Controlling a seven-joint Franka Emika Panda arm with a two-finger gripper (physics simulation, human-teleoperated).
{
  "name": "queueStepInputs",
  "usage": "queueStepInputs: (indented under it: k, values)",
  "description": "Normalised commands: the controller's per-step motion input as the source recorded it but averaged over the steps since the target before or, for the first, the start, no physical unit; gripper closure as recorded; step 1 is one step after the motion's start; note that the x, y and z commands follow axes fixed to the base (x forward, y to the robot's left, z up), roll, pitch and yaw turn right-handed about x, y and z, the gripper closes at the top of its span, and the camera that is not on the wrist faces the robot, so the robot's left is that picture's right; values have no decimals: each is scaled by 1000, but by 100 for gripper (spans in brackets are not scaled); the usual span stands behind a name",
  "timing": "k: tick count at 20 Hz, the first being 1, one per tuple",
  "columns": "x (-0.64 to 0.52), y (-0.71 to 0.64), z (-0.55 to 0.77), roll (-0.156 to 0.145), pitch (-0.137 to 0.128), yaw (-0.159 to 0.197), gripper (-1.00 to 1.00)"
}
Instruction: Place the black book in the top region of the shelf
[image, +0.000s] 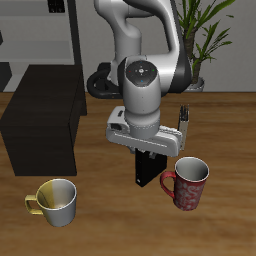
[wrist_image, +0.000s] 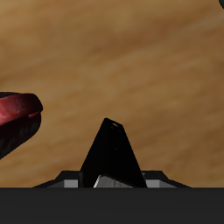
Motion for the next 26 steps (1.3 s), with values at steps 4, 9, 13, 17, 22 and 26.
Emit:
queueStepInputs:
  k: [4, 9, 13, 17, 22, 26]
  values:
    - [-106, 9, 224, -6, -30, 19, 100]
    - [-224, -2, 361, 3, -42, 56, 100]
    - [-330, -91, 607, -10, -87, 51, 100]
    - [-240, -242, 503, -107, -73, 125, 100]
    - [-192, -219, 462, -110, -46, 83, 100]
    - [-181, -168, 437, -120, -38, 111, 100]
